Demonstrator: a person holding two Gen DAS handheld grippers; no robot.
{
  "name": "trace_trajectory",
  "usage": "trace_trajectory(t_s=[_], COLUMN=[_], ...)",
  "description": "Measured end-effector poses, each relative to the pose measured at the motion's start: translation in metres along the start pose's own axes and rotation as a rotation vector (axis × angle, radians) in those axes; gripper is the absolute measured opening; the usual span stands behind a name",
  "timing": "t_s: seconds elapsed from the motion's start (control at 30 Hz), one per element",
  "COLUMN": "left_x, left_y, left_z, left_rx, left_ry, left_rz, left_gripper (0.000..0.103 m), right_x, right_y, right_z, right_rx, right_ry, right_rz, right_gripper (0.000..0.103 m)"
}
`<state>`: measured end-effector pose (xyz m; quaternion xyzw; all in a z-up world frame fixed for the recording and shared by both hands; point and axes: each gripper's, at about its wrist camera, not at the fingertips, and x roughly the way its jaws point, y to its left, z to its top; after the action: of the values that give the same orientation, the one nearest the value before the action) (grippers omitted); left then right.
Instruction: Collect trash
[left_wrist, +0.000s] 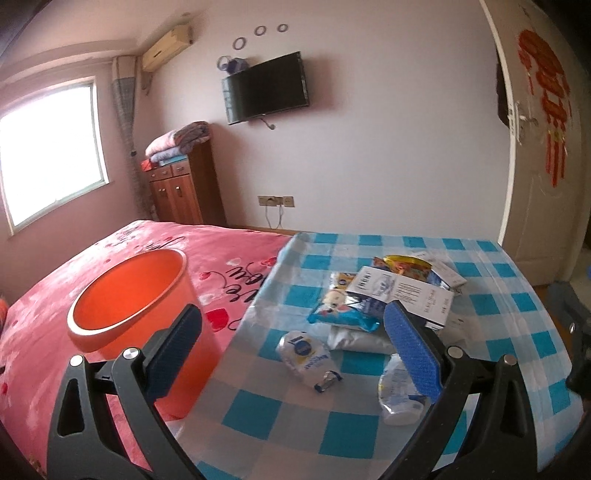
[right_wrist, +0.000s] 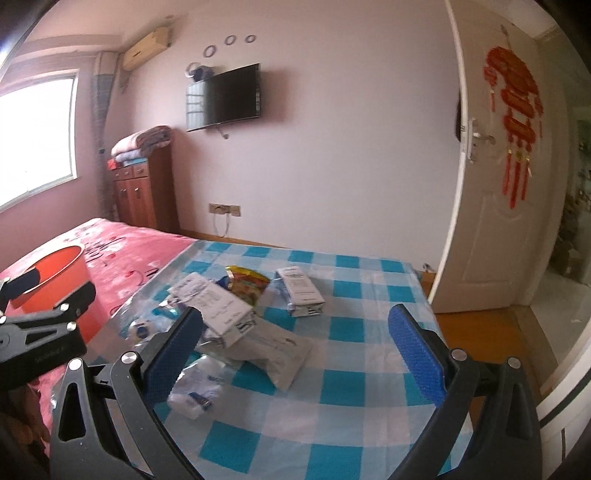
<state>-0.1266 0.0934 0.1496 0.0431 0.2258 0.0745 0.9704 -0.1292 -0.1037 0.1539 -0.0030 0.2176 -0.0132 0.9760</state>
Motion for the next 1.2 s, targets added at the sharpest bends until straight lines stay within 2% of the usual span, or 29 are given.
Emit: trace_trajectory(t_s=[0.5, 0.8, 1.03, 1.1, 1.2], left_x=[-0.009, -0.010, -0.004, -0.001, 0.002], left_y=[0.035, 0.037, 0.029, 0.025, 0.017], left_z=[-0.002, -0.010, -0.021, -0.026, -0.036], left_rx=[-0.052, -0.067, -0.008, 0.012, 0.048], left_ry=[-0.011, -0.004, 0.003, 0.016, 0.036], left_rz=[0.059, 0.045, 0.028, -0.001, -0.089], left_gripper=[0.100, 0.100, 0.100, 0.100, 0.099], right_x=[-0.023, -0.025, 0.000, 0.012, 0.026], right_y=[0.027, 0.021, -0.004, -0.016, -0.028], right_z=[0.007, 0.003, -0.019, -0.028, -0.039], right_rx=[-0.077, -0.054, 0.029, 0.077, 0.132], right_ry=[-0.045, -0.035, 0.070, 0.121, 0.180], right_rz=[0.068, 0.098, 0.109, 0.126, 0.140], right_gripper=[0.099, 0.099, 0.099, 0.099, 0.099])
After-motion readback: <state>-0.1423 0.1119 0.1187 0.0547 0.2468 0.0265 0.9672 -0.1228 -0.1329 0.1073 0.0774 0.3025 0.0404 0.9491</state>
